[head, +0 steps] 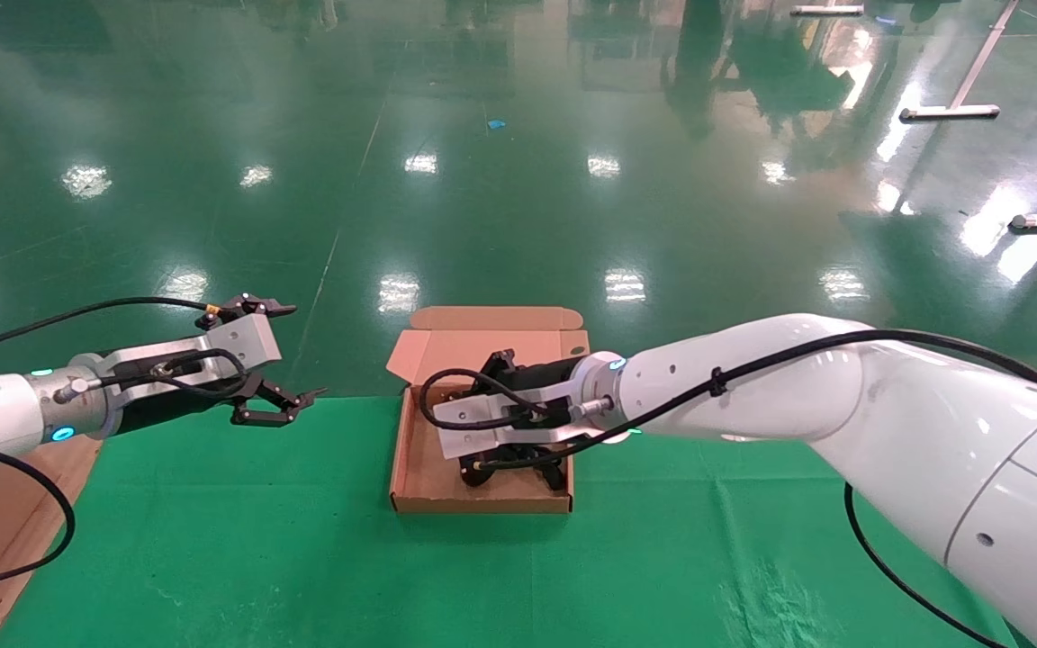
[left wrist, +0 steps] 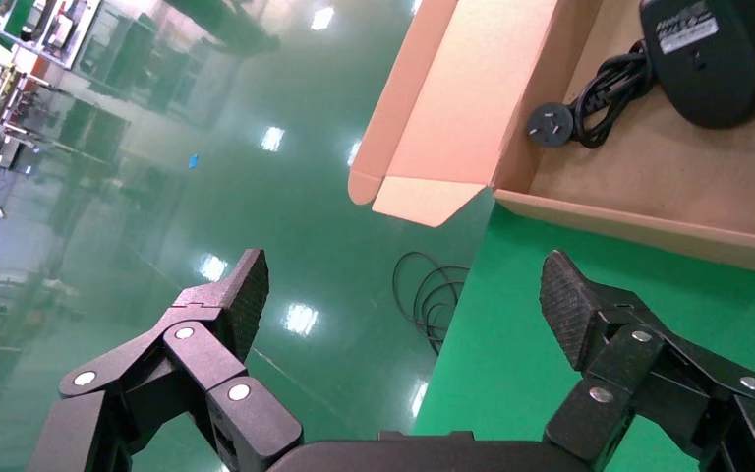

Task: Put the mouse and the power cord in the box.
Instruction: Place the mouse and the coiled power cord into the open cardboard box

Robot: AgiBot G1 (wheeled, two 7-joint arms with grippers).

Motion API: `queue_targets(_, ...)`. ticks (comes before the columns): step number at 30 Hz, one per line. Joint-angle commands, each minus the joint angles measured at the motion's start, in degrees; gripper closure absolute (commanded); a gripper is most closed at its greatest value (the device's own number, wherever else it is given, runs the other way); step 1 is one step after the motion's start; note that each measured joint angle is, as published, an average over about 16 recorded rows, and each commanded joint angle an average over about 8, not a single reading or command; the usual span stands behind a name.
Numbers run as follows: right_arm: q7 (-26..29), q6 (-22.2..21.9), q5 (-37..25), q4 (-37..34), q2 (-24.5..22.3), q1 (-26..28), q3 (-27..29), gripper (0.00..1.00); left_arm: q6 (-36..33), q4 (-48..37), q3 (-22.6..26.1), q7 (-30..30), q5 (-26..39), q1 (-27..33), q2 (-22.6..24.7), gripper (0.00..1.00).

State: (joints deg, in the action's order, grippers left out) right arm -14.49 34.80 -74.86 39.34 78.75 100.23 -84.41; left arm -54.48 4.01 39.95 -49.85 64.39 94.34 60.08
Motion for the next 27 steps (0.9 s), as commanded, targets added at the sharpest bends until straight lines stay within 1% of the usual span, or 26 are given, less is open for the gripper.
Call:
queue_targets(1,0.0,0.08,0.04,-0.01,0.01,-0.01,0.14,0.0,0.08,0.05,0.02,0.03,-0.02,0.01,0.07,0.0)
queue_targets(6,0.09,0.59,0.39,0.22,-0.19,-0.15,0.81,0.0,0.12,0.55,-0.02,0.42,-0.01,-0.17,0.09,0.0)
queue_targets(10,0.84,2.11,1.38,1.24,-1.49,-1.32,2.85,0.0,-0.78,2.64,-0.73,2.25,-0.69,-1.15,-0.67,0.0)
queue_targets(27,7.82,16.08,10.43,10.68,-13.58,-12.01,21.62,0.0,-9.5,21.82,-7.38,18.97,-6.95,-10.21,-7.66,0.0)
